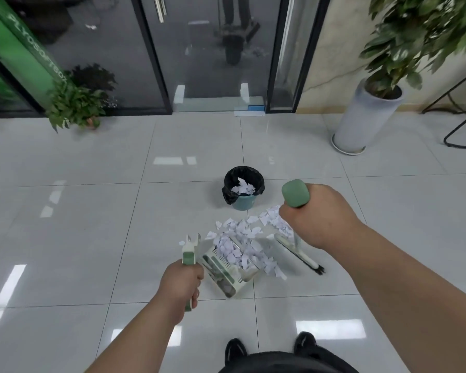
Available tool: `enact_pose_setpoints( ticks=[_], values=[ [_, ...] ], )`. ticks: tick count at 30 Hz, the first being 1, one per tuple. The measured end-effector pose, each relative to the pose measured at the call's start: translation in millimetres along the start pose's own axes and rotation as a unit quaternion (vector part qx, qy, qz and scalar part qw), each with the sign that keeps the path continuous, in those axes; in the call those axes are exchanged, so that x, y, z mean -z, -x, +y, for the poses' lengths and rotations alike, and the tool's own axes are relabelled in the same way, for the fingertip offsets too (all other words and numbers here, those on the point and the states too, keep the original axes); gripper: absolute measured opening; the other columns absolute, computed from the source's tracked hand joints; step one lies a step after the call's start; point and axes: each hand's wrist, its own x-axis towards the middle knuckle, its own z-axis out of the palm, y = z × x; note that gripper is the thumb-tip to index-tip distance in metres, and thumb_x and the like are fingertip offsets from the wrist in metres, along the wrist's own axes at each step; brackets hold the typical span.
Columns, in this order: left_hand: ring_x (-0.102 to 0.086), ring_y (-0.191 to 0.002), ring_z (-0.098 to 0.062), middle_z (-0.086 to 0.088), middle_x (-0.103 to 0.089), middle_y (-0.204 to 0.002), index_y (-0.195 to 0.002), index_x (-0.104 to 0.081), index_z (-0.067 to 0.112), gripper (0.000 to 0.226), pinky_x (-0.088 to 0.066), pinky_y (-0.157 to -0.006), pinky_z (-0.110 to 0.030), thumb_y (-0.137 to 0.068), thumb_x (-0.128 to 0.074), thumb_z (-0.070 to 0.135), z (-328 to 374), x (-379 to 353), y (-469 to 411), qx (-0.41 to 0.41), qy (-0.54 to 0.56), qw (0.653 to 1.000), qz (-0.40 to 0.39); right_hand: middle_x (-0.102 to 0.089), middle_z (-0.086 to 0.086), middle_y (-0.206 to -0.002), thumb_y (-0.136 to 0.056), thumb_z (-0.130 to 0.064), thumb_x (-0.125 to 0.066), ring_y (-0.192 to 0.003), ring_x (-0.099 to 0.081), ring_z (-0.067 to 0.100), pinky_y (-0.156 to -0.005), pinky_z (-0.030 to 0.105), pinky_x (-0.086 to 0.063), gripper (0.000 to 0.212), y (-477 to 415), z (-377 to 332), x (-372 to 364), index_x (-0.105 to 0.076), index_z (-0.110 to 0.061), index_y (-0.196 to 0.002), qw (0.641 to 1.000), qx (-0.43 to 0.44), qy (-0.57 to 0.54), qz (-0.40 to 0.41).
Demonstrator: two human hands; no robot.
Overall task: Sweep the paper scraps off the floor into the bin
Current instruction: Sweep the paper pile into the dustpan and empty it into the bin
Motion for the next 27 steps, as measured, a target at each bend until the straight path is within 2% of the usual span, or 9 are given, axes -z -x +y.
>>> enact_pose_setpoints(
  ticks=[14, 22, 27],
  values=[
    [-0.031, -0.045, -0.019, -0.003, -0.039, -0.055, -0.076, -0.047, 0.012, 0.020, -0.029, -0.048, -0.026, -0.087, -0.054, -0.004, 56, 4, 68, -0.103, 0.052, 0.991, 0.067, -0.039, -0.005, -0.053, -0.085, -0.020, -0.055, -0.049, -0.034, 0.019, -0.049, 0.026, -0.029, 0.030, -8, 29, 11, -0.038, -0.022, -0.060, 0.999, -0.019, -0.028, -0.007],
    [-0.034, -0.046, -0.020, -0.006, -0.041, -0.061, -0.080, -0.048, 0.011, 0.016, -0.031, -0.046, -0.027, -0.086, -0.054, -0.002, 108, -47, 70, -0.162, 0.036, 0.982, 0.088, -0.039, -0.005, -0.053, -0.085, -0.020, -0.055, -0.049, -0.034, 0.019, -0.049, 0.026, -0.029, 0.030, -31, 71, 40, -0.037, -0.022, -0.061, 0.999, -0.032, -0.031, -0.024],
    [-0.034, -0.052, -0.022, -0.006, -0.041, -0.063, -0.074, -0.047, 0.016, 0.017, -0.032, -0.048, -0.025, -0.082, -0.050, 0.001, 138, -93, 59, -0.188, -0.039, 0.973, 0.127, -0.044, -0.004, -0.056, -0.086, -0.023, -0.055, -0.052, -0.039, 0.019, -0.051, 0.027, -0.033, 0.027, -61, 92, 56, -0.041, -0.023, -0.064, 0.999, -0.034, -0.014, -0.032]
  ],
)
